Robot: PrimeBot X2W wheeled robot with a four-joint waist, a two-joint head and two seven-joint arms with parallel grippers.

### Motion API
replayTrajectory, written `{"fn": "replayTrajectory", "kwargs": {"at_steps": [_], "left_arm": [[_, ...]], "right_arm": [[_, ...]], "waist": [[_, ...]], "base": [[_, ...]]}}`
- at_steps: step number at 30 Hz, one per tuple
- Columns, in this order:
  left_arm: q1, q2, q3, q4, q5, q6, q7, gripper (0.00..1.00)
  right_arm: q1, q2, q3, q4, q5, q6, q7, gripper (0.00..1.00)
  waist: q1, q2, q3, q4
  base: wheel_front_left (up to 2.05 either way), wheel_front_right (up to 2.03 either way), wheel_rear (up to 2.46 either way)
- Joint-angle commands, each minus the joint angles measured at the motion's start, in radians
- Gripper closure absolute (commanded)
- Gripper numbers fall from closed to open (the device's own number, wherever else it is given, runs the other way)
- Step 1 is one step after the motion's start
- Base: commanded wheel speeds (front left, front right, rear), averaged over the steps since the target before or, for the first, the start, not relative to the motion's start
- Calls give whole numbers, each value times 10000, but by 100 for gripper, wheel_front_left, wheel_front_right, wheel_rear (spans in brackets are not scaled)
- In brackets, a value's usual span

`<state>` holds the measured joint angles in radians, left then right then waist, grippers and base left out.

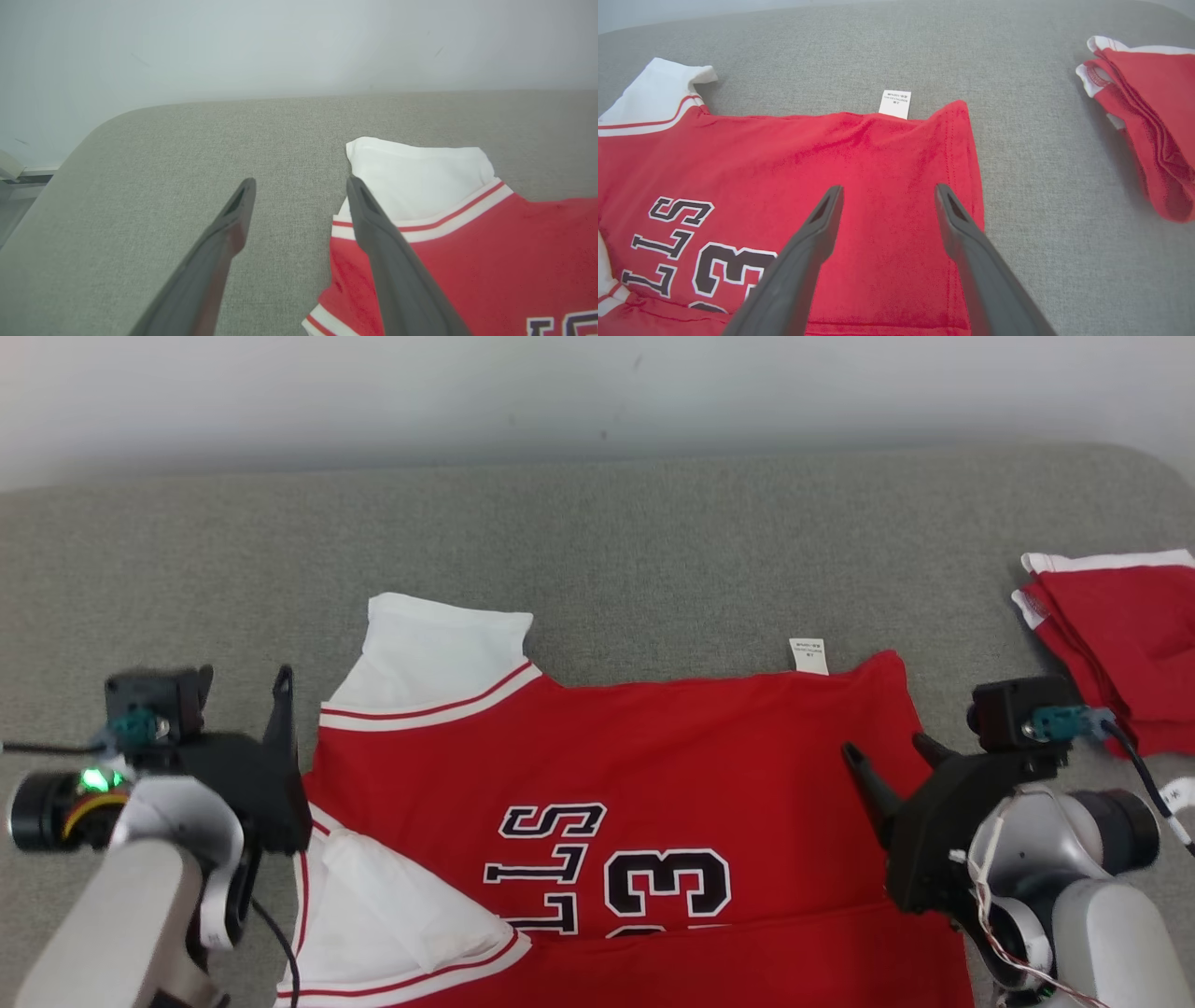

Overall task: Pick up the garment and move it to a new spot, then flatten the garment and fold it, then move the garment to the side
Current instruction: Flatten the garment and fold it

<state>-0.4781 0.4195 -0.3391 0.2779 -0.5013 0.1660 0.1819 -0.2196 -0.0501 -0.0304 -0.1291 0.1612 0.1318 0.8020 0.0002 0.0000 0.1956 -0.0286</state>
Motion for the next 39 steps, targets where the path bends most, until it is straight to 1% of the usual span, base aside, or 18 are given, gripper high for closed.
{"fn": "replayTrajectory", "kwargs": {"at_steps": [1, 5, 9, 12, 16, 23, 28, 33, 37, 39], "left_arm": [[-271, 2, -41, 129, 57, -52, 50, 0], [-1845, 71, -262, 1255, 291, -442, 367, 0], [-2915, 41, -498, 2227, 542, -668, 637, 0], [-3333, -91, -647, 2811, 621, -605, 768, 0], [-3596, -232, -782, 3292, 784, -477, 686, 0], [-3988, -167, -741, 4134, 834, -251, 602, 0], [-4247, -162, -614, 4289, 647, -178, 768, 0], [-4312, -107, -510, 4157, 370, -289, 1169, 0], [-4105, -81, -521, 3959, 237, -173, 1573, 0], [-3949, -63, -540, 3908, 140, -186, 1817, 0]], "right_arm": [[-173, -7, 45, 17, -117, -27, -36, 0], [-907, -178, 593, 85, -306, -27, -85, 0], [-1306, -237, 737, 196, -244, -27, -205, 0], [-1375, -225, 722, 285, -248, -27, -286, 0], [-1298, -239, 631, 350, -256, -27, -382, 0], [-1433, -194, 700, 466, -305, -27, -415, 0], [-1373, -183, 699, 523, -273, -27, -434, 0], [-1192, -195, 655, 542, -248, -27, -415, 0], [-1182, -179, 714, 507, -222, -27, -389, 0], [-1184, -162, 764, 476, -207, -27, -369, 0]], "waist": [[-2, 0, 835, -441], [-2, 0, 1603, -932], [-2, 0, 2131, -1290], [-2, 0, 2300, -1437], [-2, 0, 2363, -1485], [-2, 0, 2307, -1501], [-2, 0, 2234, -1460], [-2, 0, 2107, -1442], [-2, 0, 2091, -1512], [-2, 0, 2129, -1572]], "base": [[0, 0, 0], [0, 0, 0], [0, 0, 0], [0, 0, 0], [0, 0, 0], [0, 0, 0], [0, 0, 0], [0, 0, 0], [0, 0, 0], [0, 0, 0]]}}
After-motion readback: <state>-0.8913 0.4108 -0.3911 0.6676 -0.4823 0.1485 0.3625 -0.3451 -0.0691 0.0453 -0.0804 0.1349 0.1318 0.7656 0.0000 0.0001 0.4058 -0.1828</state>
